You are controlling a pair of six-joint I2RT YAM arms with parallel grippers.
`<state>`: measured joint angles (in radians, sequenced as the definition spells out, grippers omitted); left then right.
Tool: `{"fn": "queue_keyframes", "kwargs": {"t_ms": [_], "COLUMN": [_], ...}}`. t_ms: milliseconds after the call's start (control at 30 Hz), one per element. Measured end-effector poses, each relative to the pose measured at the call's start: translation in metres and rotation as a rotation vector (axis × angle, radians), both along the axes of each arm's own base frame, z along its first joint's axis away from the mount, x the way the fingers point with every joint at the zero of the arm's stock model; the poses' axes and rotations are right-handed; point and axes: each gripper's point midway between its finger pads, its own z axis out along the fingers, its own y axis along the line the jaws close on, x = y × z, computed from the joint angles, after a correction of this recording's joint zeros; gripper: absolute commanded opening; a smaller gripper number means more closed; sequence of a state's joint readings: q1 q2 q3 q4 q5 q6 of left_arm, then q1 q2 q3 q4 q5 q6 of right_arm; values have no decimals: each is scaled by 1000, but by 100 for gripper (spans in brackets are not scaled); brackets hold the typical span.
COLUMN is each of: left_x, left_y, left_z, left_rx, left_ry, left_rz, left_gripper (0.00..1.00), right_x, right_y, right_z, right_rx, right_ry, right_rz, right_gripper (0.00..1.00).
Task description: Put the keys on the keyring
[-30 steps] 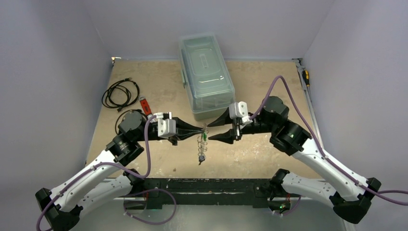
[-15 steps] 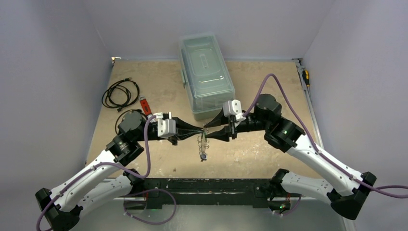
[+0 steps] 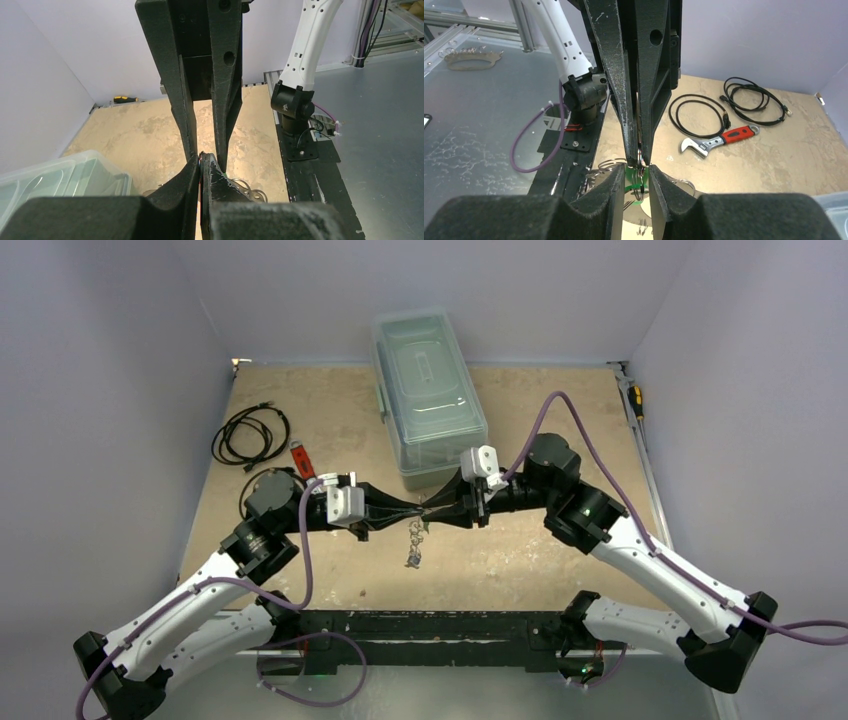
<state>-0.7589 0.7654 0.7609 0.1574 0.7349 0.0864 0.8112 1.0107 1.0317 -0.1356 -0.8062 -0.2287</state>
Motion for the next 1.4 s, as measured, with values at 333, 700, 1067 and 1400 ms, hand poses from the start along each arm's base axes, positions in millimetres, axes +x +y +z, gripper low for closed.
{"fn": "queue_keyframes", "kwargs": {"t_ms": [333, 700, 1067, 1400], "left_x": [1, 0, 2, -1], "left_y": [1, 2, 2, 3], "left_z": [4, 5, 5, 3], "left_rx": [-14, -20, -19, 5], "left_ry": [0, 4, 5, -14], "left_rz": [6, 5, 10, -5], "left_gripper": [0, 0, 0, 49], "right_x": [2, 2, 4, 12], "right_y": [1, 2, 4, -3], "right_z": [-3, 0, -1, -9], "right_rx": [2, 13, 10, -83], "right_ry": [-2, -13, -16, -13], "right_rz": [-3, -2, -2, -53], "right_gripper": [26, 17, 0, 0]}}
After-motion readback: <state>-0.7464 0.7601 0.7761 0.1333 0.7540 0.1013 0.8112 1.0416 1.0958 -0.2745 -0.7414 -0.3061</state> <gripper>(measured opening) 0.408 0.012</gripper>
